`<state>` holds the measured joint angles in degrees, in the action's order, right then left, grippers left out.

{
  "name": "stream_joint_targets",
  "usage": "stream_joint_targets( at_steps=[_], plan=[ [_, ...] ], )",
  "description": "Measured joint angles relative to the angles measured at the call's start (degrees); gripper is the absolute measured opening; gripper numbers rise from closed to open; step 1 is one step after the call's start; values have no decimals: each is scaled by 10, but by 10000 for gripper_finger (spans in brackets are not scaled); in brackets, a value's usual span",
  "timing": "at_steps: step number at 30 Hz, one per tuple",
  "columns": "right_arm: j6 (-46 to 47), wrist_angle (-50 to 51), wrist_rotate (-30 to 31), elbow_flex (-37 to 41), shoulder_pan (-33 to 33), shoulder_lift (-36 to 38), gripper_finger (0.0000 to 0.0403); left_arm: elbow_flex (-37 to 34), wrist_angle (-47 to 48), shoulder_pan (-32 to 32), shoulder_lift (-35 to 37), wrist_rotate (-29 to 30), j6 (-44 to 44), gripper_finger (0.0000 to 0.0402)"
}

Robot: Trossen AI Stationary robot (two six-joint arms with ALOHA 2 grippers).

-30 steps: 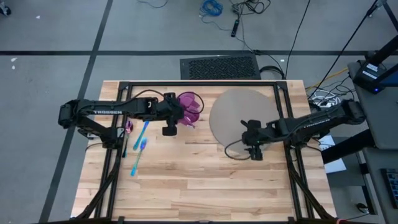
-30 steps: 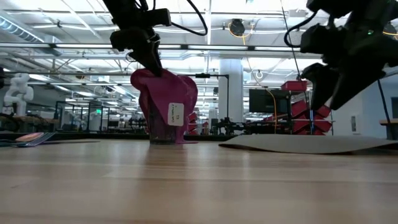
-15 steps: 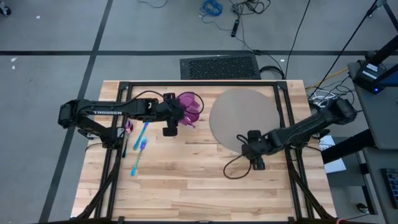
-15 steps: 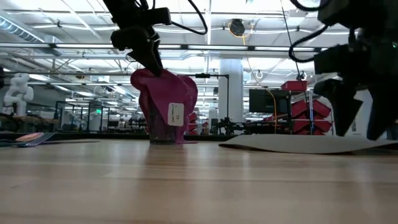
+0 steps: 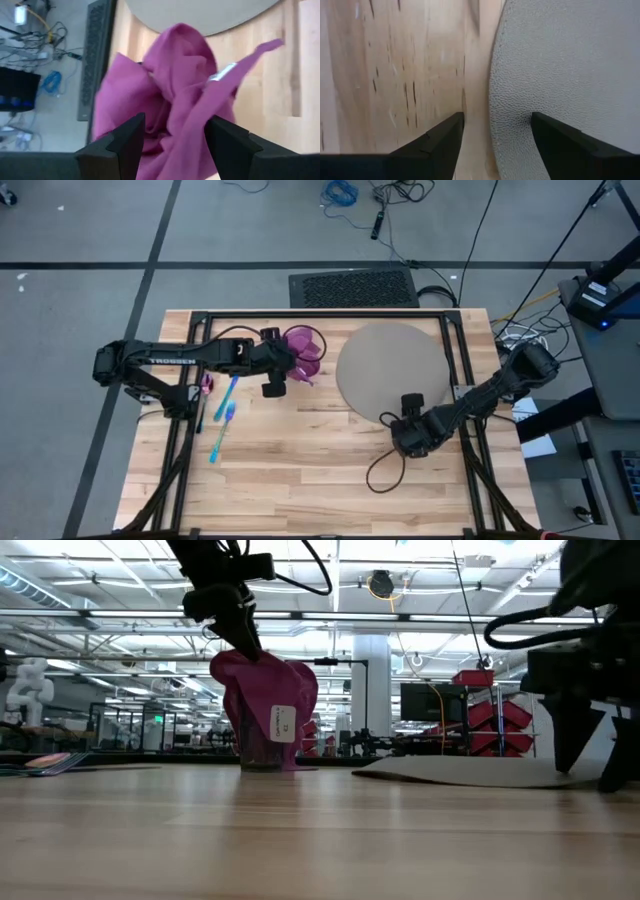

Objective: Set table place
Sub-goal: Fold the pink table napkin

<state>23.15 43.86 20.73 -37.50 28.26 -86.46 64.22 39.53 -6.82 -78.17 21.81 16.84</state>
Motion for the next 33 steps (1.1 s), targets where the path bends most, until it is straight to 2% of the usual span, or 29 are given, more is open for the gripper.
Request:
stream_joint_targets(
  at_steps=[5, 10, 17, 27, 33],
  plan=[
    [37, 28, 68, 4, 20, -6, 195, 35, -3, 20, 3, 28, 8, 187],
    [52, 48, 108, 9, 18, -9, 167, 69, -1, 39, 3, 46, 15, 187],
    [58, 51, 109, 7, 11, -26, 147, 84, 6, 55, 4, 53, 15, 187],
    [45, 27, 101, 8, 21, -20, 154, 79, 61, 43, 3, 63, 14, 187],
    [26, -23, 86, -23, 23, -4, 187, 78, 102, 34, 3, -11, 1, 187]
  ],
)
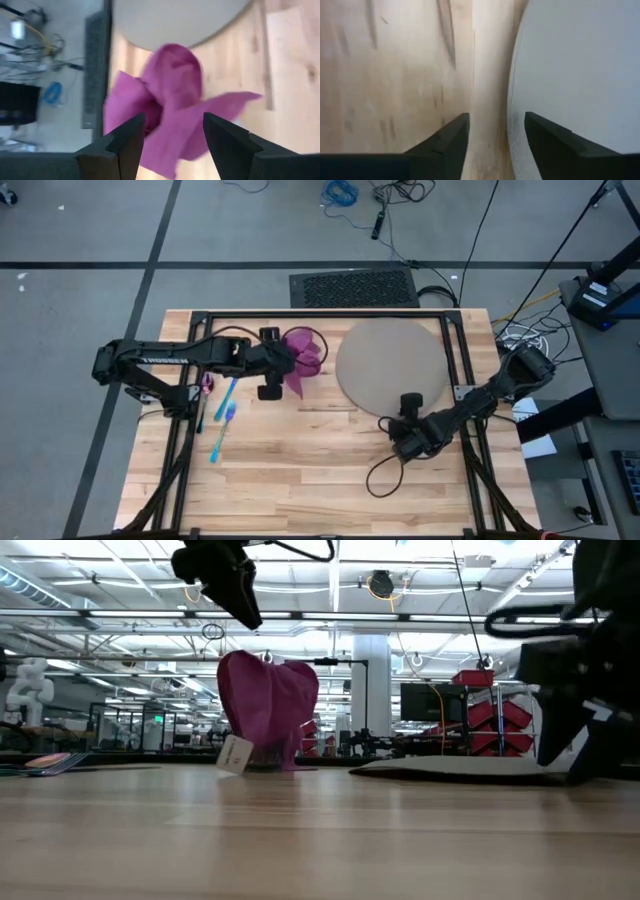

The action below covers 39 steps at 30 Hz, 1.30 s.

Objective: Set table place
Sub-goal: Fold the pink table napkin

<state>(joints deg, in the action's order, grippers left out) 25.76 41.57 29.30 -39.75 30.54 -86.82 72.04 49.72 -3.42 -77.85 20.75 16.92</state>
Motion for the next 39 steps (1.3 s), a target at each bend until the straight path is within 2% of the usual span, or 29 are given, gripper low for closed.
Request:
stream_joint_targets(
  at_steps=[4, 8, 10, 13, 29, 33, 39],
  plan=[
    [-21, -29, 26, -21, -2, 2, 219, 2, 17, -1, 0, -36, -12, 187],
    [-36, -36, 47, -30, -3, 3, 237, 0, 57, 0, 0, -41, -14, 187],
    [-41, -43, 50, -34, -4, 3, 239, -11, 59, -1, -7, -23, -1, 187],
    [-49, -62, 52, -37, -9, 3, 239, -22, 54, 4, -10, 35, 20, 187],
    [-71, -104, 56, -37, -10, 3, 240, -22, -4, -20, -87, 78, 65, 187],
    [-70, -104, 57, -37, -10, 3, 240, -22, -3, -17, -89, 78, 64, 164],
    [-70, -107, 66, -37, -10, 3, 240, -11, 8, -6, -81, 78, 61, 104]
  ],
)
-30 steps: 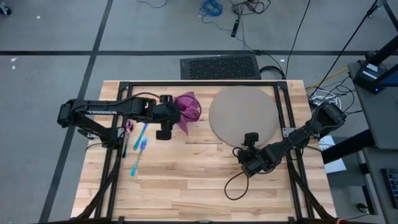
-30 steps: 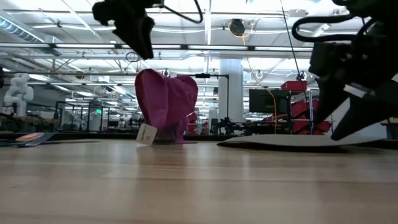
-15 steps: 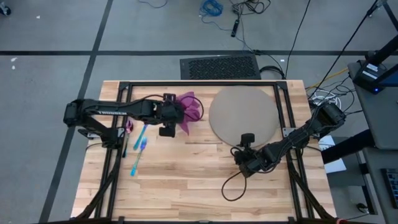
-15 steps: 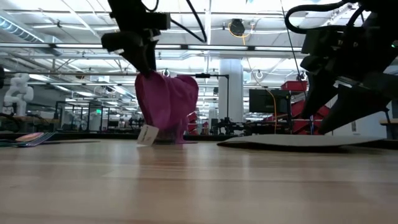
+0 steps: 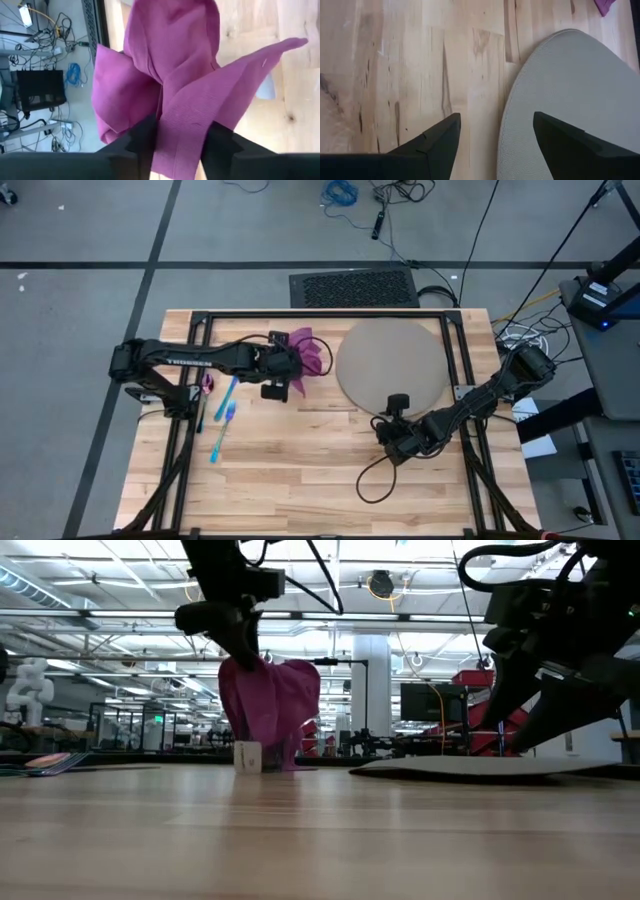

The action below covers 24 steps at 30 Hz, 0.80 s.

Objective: Set table place
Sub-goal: Fold the pink table napkin

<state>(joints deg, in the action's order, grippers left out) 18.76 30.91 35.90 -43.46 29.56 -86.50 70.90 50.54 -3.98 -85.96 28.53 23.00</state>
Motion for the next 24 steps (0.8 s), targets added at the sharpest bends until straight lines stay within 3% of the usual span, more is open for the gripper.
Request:
stream_joint_targets(
  at_steps=[12, 24],
  plan=[
    [0, -12, 1, 0, 0, 0, 240, 18, 13, 8, 1, 0, 1, 6],
    [-1, -17, 14, 0, -2, 0, 240, 31, 8, 8, 22, 53, 4, 0]
  ],
)
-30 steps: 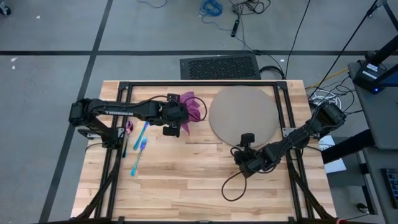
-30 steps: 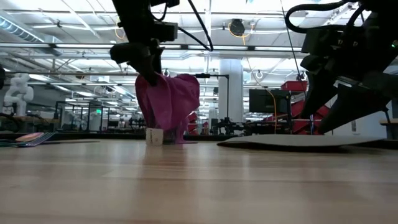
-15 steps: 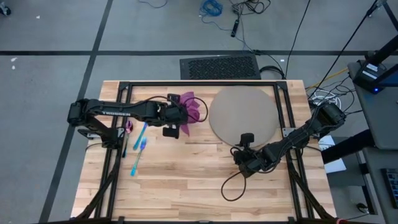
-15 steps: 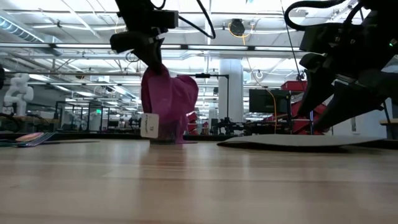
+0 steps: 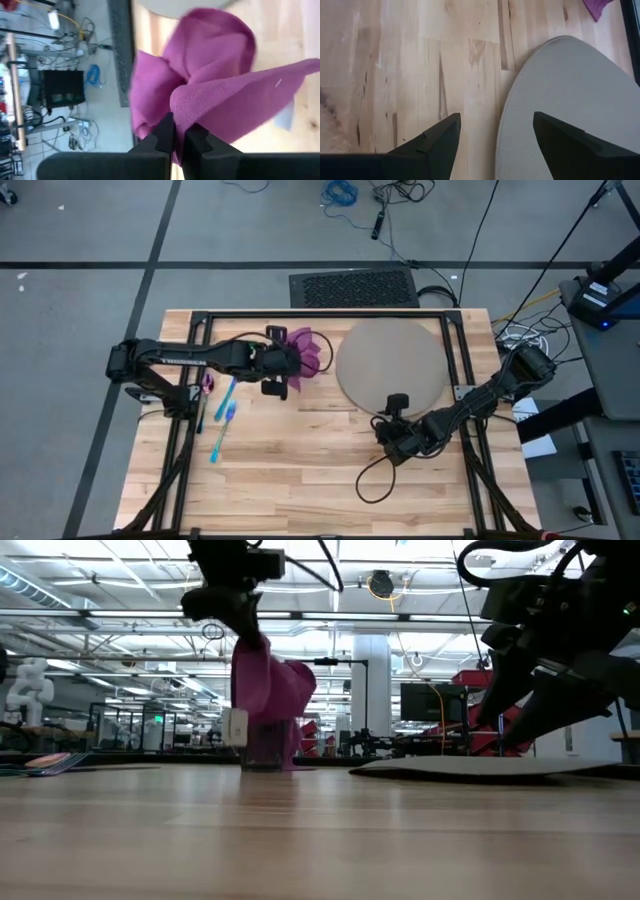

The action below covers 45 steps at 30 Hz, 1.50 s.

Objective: Set table place
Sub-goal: Fold the pink table napkin

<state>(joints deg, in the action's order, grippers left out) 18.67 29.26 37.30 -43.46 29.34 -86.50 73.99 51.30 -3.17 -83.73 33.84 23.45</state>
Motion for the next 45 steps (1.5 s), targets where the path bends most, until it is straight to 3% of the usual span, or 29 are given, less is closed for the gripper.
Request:
stream_joint_targets(
  at_steps=[10, 20, 25, 30, 32, 38, 40, 45],
  plan=[
    [-34, -53, 3, 0, -22, 0, 240, 103, -32, 15, 56, 41, 30, 0],
    [-78, -108, 2, 0, -43, 0, 240, 215, -22, 27, 61, 99, 75, 0],
    [-85, -117, 5, 0, -50, 0, 240, 274, -8, 77, 61, 119, 75, 0],
    [-100, -153, 54, 0, -54, 0, 240, 319, -10, 155, 61, 118, 59, 0],
    [-127, -206, 73, 0, -54, 0, 240, 326, -11, 182, 61, 98, 39, 0],
    [-266, -424, 93, 0, -54, 0, 240, 331, 8, 225, 61, -92, -52, 0],
    [-315, -498, 85, 0, -54, 0, 240, 331, 57, 228, 61, -118, -91, 0],
    [-373, -608, -36, 0, -56, 0, 240, 314, 160, 227, 58, -146, -185, 0]
  ],
)
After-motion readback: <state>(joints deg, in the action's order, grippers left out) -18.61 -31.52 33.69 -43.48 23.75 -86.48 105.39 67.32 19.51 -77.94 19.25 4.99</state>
